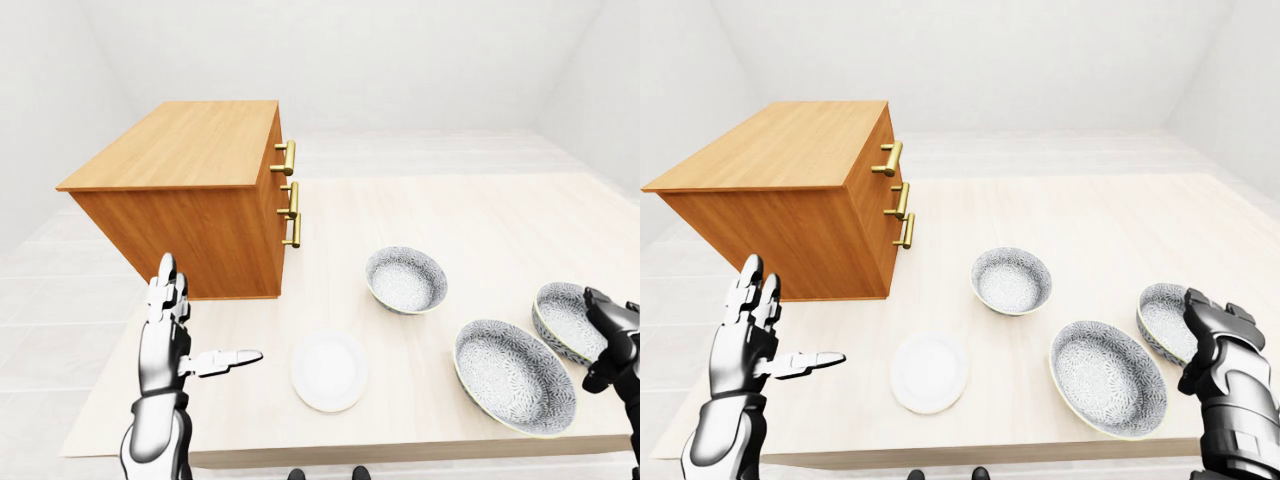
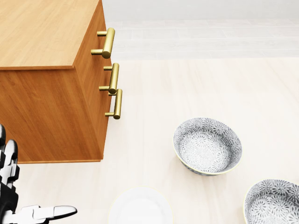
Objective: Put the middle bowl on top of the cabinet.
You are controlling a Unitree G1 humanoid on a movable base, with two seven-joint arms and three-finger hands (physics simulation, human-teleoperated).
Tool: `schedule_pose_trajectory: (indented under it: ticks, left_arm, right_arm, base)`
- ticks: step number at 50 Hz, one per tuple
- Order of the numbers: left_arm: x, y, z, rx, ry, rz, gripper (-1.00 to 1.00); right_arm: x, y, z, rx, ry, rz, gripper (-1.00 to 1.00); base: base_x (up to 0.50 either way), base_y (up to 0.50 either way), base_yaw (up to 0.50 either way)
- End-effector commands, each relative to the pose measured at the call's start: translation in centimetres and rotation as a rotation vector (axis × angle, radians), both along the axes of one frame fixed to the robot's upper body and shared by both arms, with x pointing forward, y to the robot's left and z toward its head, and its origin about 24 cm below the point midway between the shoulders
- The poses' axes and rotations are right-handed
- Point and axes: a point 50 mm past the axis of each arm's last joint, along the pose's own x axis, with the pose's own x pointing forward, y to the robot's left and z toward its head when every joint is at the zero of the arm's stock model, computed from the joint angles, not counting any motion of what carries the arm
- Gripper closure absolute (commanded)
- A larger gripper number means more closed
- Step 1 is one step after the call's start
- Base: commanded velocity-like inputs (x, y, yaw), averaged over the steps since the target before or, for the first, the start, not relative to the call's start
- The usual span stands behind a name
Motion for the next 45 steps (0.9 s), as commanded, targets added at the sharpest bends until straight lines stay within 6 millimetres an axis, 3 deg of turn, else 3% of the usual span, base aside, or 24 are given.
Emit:
schedule_pose_trajectory:
  ticks: [1, 45]
  left_arm:
    - [-0.3, -0.2, 0.5, 0.005, -0.006, -0.004, -1.00]
    - [-0.6, 0.5, -0.1, -0.009, -0.002, 0.001, -1.00]
  right_arm:
    - [-0.6, -0.2, -0.4, 0.005, -0.004, -0.009, -1.00]
    - [0.5, 1.7, -0.2, -0.001, -0.003, 0.069, -1.00]
  base:
    - [0.00, 0.00, 0.00]
    - [0.00, 0.00, 0.00]
